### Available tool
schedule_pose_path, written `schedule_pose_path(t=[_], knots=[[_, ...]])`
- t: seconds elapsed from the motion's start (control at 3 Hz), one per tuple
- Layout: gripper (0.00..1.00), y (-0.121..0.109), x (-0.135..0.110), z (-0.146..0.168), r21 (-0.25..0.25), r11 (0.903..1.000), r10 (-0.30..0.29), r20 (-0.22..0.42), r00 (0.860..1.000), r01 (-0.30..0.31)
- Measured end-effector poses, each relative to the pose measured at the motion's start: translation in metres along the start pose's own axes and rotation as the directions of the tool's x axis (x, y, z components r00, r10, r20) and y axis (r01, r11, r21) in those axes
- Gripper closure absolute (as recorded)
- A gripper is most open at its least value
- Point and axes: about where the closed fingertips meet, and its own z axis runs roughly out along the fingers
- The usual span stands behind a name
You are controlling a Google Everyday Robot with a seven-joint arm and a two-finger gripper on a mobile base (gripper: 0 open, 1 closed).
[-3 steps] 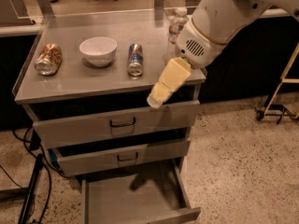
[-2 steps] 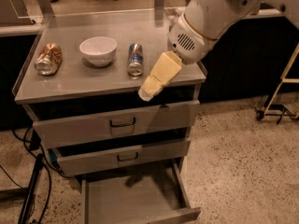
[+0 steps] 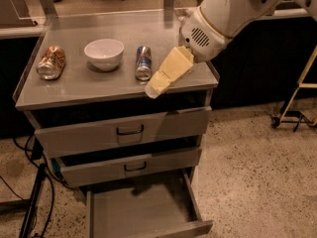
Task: Place redbull can into bottom drawer
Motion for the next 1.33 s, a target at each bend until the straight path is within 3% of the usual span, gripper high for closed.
schedule_pose_path(t=[0.33,0.67,1.0,1.33], knots=[[0.0,0.005,-0.01,-0.001,-0.047,0.9985,0.03,0.052,0.998,-0.027],[0.0,-0.002,-0.037,0.0,-0.072,0.9962,0.053,0.062,0.997,-0.049],[0.0,-0.001,-0.038,0.0,-0.072,0.9962,0.053,0.063,0.997,-0.048],[0.0,-0.005,-0.042,0.004,-0.025,0.9973,0.07,0.019,0.997,-0.069]])
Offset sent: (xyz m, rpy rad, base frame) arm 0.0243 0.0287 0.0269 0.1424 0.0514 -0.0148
